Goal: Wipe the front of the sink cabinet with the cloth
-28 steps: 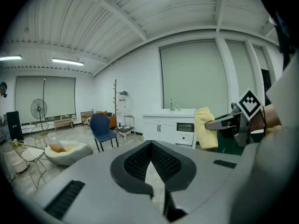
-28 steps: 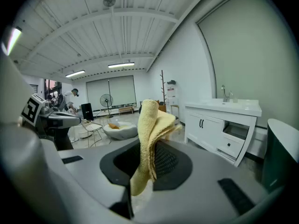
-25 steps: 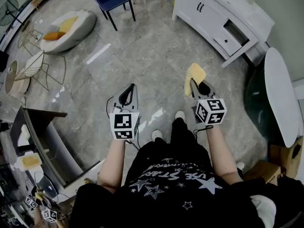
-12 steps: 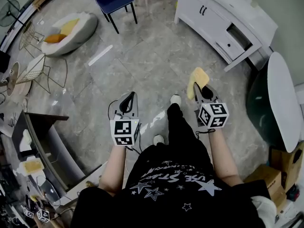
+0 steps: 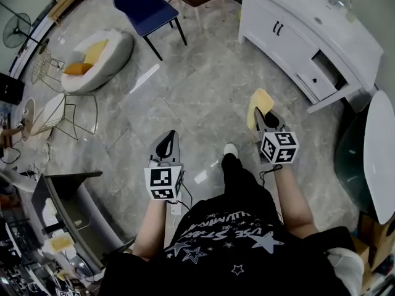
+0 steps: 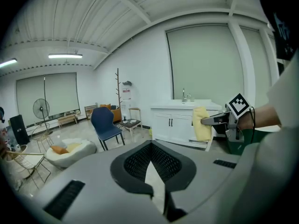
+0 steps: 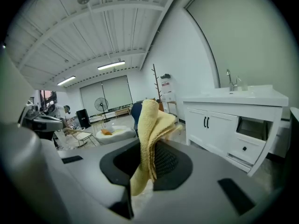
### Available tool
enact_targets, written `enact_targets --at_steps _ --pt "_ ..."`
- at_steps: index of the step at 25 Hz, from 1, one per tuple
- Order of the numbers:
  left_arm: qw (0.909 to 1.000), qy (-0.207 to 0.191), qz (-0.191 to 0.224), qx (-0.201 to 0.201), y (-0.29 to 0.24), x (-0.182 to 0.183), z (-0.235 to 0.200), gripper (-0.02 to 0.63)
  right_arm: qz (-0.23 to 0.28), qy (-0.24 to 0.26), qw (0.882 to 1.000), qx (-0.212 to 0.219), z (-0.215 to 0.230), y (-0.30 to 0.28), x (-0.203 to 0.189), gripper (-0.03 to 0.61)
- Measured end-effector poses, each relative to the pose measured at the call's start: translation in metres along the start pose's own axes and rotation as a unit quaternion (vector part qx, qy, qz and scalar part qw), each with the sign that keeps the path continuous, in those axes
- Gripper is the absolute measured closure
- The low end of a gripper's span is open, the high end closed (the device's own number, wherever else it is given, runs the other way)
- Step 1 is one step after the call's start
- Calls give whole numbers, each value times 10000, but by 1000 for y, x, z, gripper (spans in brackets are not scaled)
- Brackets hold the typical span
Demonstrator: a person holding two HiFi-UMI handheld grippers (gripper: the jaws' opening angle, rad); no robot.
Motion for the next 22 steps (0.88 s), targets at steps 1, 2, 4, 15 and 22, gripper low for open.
enact_targets --at_steps 1,2,4,15,22 --pt "10000 -45 4 35 -19 11 -4 598 -11 -19 10000 7 12 -18 9 517" --pt "10000 -65 13 72 -37 22 -7 598 -12 -41 10000 12 25 -35 17 517" --pt "9999 -75 43 142 -71 44 -10 598 13 -78 10000 17 50 -66 35 517" --pt "9995 -189 -28 252 -187 104 -28 598 17 -368 9992 -172 135 -166 75 517" --pt "9997 -187 -87 -157 -278 142 -56 598 29 -520 9962 -698 169 -207 92 517"
Point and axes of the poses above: the fingertips, and each gripper's own axes: y backward along the fingers, z to its right, x out of its top, the point moved 10 cm from there along y, backward along the fingers, and after that the axes turned 9 degrees about y, right-handed, at the moved point
